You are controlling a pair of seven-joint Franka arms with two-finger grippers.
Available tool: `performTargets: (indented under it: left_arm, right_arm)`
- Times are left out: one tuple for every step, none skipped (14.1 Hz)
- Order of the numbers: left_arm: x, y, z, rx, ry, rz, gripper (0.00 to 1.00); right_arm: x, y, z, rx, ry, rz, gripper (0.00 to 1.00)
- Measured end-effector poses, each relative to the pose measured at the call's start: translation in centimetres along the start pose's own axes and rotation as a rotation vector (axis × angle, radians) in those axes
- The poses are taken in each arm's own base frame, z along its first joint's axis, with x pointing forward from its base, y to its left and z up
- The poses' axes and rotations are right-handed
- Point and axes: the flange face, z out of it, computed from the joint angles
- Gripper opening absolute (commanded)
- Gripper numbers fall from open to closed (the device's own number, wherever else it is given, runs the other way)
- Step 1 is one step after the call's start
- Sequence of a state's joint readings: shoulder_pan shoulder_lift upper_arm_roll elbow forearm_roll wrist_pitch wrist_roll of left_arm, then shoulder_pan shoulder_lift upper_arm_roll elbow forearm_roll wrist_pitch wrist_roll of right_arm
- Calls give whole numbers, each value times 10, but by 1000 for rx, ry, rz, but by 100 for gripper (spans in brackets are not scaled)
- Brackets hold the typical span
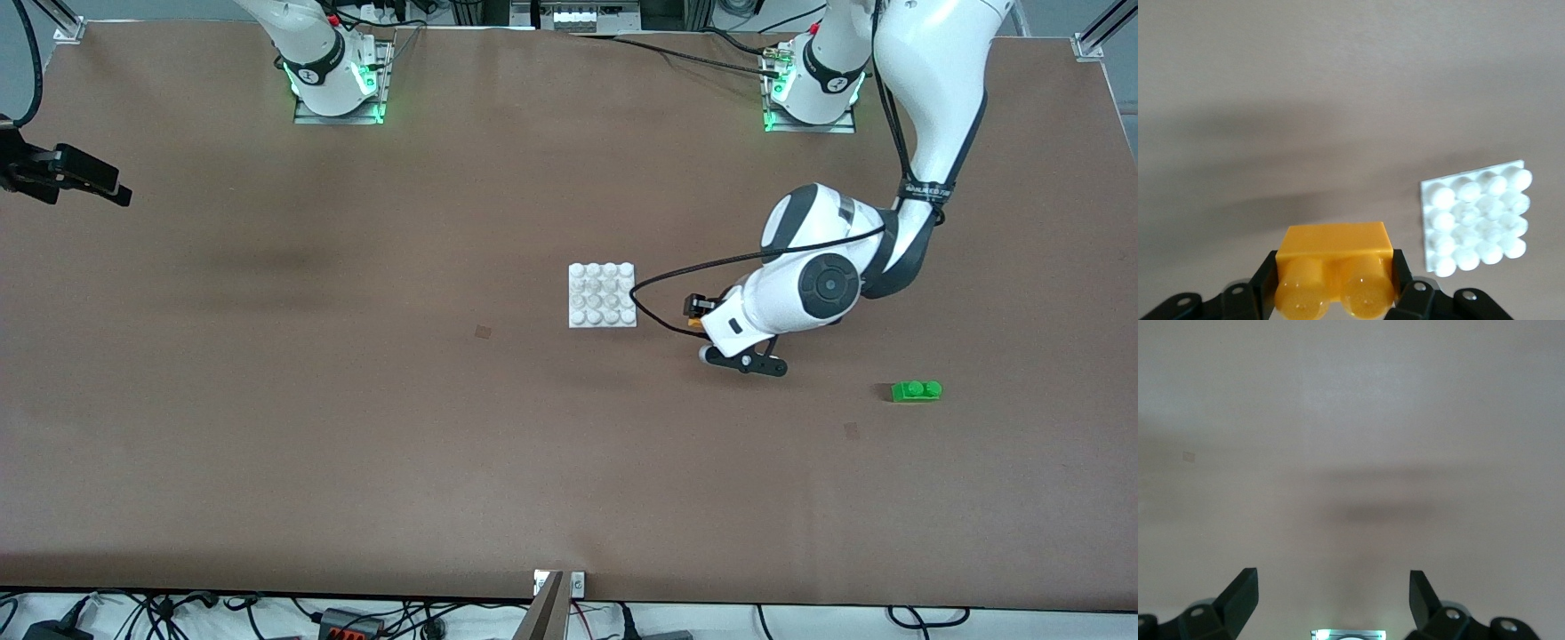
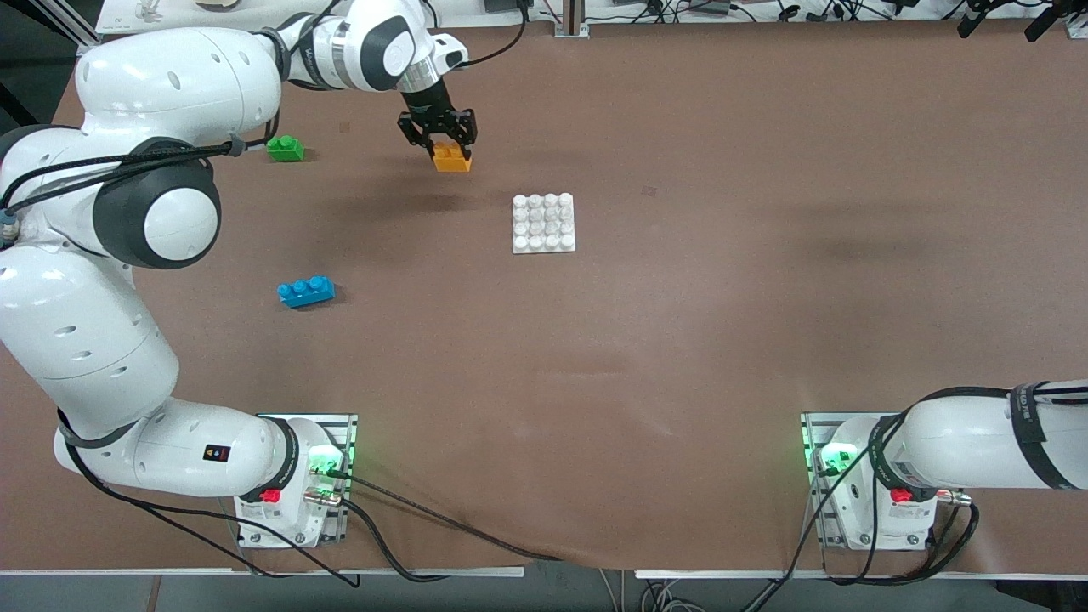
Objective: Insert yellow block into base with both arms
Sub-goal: 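Carry the yellow block with the left gripper over the white plate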
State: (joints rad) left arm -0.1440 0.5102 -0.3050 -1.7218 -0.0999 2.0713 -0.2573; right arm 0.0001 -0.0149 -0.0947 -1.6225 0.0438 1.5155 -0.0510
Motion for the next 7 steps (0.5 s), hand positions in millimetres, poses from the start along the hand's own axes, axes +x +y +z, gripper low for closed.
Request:
performTargets:
  left_arm:
    - [-2, 12, 2, -4, 9, -13, 54]
    - [-5, 24, 5, -12, 20, -27, 54]
    - [-8, 37, 9, -23, 27, -47, 54]
    - [-11, 48, 11, -29, 33, -61, 54]
    - [-15, 61, 13, -27, 47, -64, 54]
    - [-21, 75, 17, -5, 65, -62, 54]
    - [-29, 90, 21, 28, 87, -58, 54]
  right_arm:
    - [0, -3, 0, -1, 1, -5, 100]
    - [1, -7, 0, -2, 5, -13, 100]
    - [2, -12, -1, -9, 16, -22, 100]
    - [4, -16, -2, -23, 31, -31, 100]
    - [7, -21, -3, -35, 47, -39, 100]
    - [9, -25, -2, -40, 56, -43, 100]
    - [10, -27, -1, -41, 59, -46, 100]
